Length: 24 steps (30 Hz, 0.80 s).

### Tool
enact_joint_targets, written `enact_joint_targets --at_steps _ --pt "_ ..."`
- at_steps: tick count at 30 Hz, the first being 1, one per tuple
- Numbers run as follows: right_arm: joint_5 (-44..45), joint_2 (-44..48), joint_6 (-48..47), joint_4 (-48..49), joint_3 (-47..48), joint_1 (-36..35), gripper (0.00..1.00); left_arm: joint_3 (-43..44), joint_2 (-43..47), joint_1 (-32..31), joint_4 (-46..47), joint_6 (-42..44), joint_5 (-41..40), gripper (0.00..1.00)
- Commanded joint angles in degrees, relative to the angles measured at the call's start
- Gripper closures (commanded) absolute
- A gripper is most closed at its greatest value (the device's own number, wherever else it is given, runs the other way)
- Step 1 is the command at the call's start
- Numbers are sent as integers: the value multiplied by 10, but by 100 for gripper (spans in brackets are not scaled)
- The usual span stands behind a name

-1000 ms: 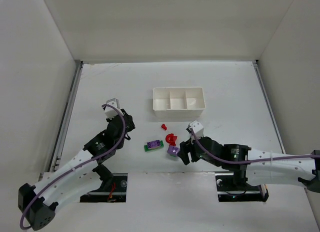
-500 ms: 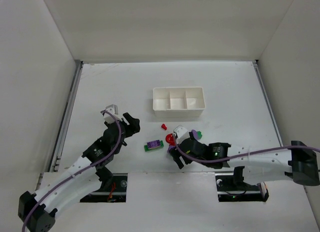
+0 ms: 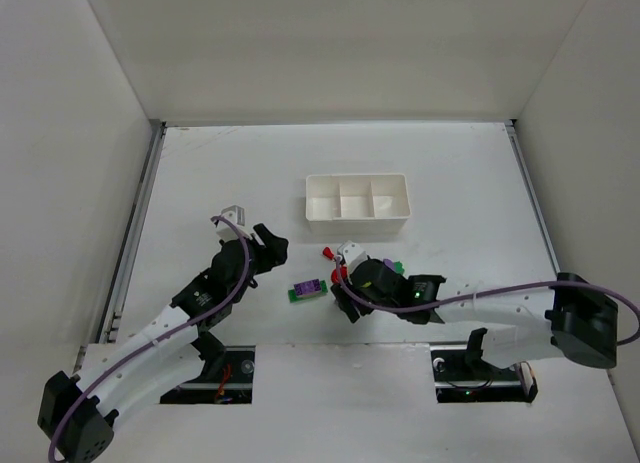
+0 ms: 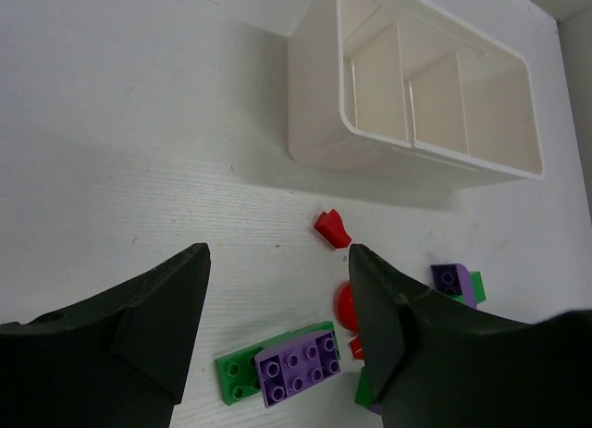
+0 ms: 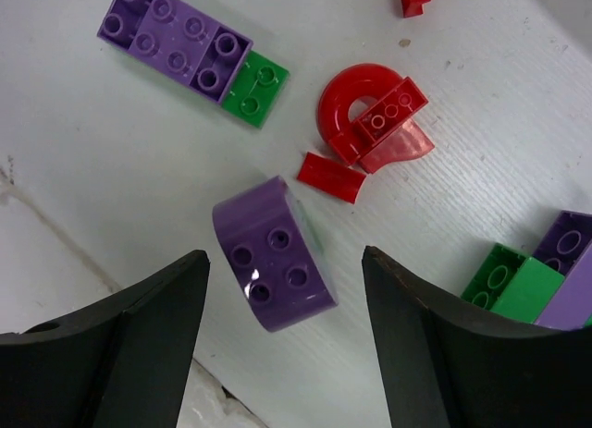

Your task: Sort the legos into containers by color

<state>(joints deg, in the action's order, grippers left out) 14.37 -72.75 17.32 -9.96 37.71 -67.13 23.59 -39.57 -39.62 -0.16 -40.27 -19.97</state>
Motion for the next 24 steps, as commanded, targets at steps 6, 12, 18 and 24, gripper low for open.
enact_joint_targets --at_steps 6,12,18,24 --pt "-32 -28 -19 58 18 23 39 7 5 9 9 -13 25 42" --pt "-38 -37 -10 63 21 25 57 16 -9 14 7 -13 25 42" --pt "-36 55 53 81 17 63 72 31 -13 5 11 -5 25 43" --pt "-116 152 176 129 8 184 73 46 -5 -49 90 58 26 42"
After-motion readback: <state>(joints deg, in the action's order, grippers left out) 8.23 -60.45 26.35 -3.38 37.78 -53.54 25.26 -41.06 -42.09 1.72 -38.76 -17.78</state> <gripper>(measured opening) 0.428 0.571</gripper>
